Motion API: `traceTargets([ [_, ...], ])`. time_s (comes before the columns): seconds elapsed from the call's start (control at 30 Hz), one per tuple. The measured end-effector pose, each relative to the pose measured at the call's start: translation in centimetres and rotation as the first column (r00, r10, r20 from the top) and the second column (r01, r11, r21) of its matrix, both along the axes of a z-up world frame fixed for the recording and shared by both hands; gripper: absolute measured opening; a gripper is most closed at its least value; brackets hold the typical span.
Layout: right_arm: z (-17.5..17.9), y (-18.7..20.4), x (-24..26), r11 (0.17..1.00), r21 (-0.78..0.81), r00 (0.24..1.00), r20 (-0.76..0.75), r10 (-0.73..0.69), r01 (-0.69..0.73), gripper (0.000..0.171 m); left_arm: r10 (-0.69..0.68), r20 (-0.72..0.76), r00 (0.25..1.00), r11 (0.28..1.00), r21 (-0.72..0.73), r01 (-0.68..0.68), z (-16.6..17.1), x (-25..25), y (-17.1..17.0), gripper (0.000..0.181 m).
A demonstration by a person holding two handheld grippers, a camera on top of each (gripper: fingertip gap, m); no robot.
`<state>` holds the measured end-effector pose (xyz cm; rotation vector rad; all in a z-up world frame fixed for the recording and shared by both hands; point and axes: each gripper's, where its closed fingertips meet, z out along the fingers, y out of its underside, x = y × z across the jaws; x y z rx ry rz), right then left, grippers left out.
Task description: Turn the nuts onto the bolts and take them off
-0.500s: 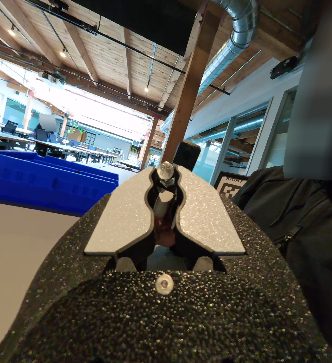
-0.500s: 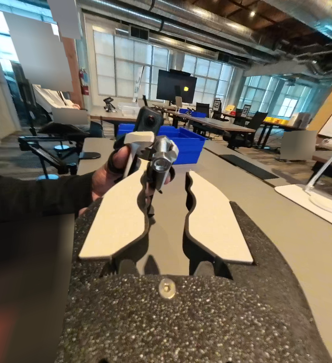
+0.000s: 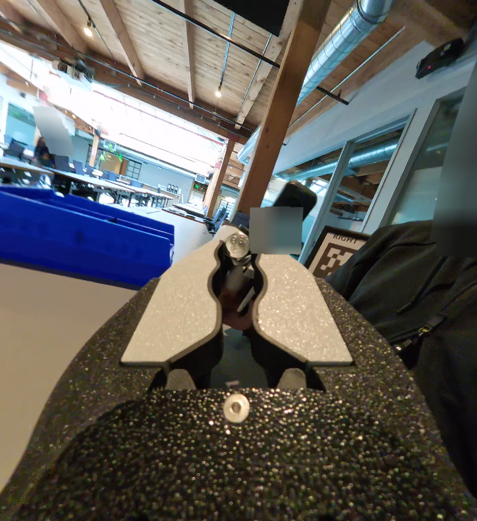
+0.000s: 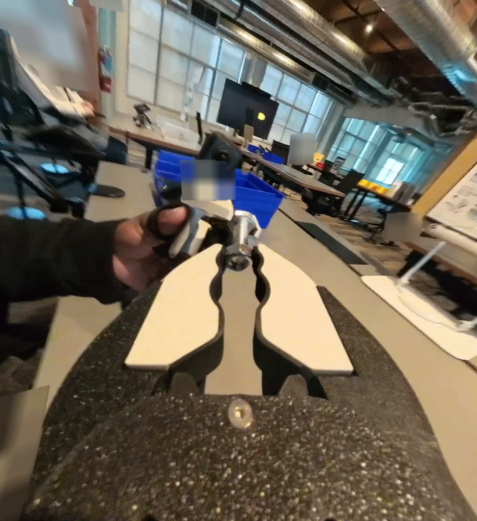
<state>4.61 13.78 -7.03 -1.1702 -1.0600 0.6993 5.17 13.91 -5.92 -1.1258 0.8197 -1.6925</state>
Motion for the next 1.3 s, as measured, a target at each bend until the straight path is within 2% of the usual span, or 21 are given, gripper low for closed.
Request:
traceTargets([
  [0.13,-0.9,0.8,0.4,0.96,0.251,0.973,0.161,-0.166,0.123,0.018,-0.069,0.004,0.998,0.988,-0.14,0.069,-1.0,0.2,0.7,0.016],
  [0.27,-1.4,1.2,0.7,0.827,0.538,0.897,0.269,-0.352,0.163,0.019,-0.117,0.011,0.993,0.969,-0.219,0.116,-1.6,0.3,0.9,0.017],
  [0.33,-1.2,1.0,0.7,0.789,0.592,0.884,0.268,-0.382,0.162,0.018,-0.129,0.02,0.991,0.968,-0.214,0.13,-1.5,0.3,0.7,0.017],
  [0.43,-1.1,0.8,0.6,0.778,0.606,0.886,0.255,-0.387,0.165,0.018,-0.134,0.029,0.991,0.968,-0.211,0.137,-1.4,0.3,0.6,0.017],
  [0.57,-0.9,0.5,0.4,0.845,0.51,0.925,0.221,-0.311,0.162,0.019,-0.119,0.032,0.992,0.976,-0.177,0.123,-1.0,0.2,0.4,0.017],
  [0.7,-1.1,0.4,-0.1,0.907,0.396,0.951,0.202,-0.234,0.139,0.032,-0.111,0.045,0.993,0.981,-0.153,0.116,-0.7,0.0,0.3,0.017],
  [0.87,-1.1,0.5,-0.3,0.951,0.282,0.969,0.167,-0.181,0.129,0.039,-0.095,0.052,0.994,0.986,-0.133,0.101,-0.4,-0.2,0.3,0.017],
  [1.0,-0.4,0.3,-0.2,0.999,0.033,0.999,0.034,-0.037,0.036,0.041,-0.02,0.045,0.999,0.999,-0.042,0.022,0.2,-0.6,0.3,0.017],
  [1.13,0.4,0.0,0.2,0.949,-0.254,0.975,-0.164,0.149,-0.188,0.04,0.051,0.022,0.998,0.996,0.072,-0.052,0.7,-0.6,-0.2,0.016],
  [1.3,1.0,-0.1,0.8,0.881,-0.352,0.935,-0.272,0.227,-0.316,0.04,0.075,0.038,0.997,0.993,0.09,-0.078,1.0,-0.8,-0.1,0.016],
])
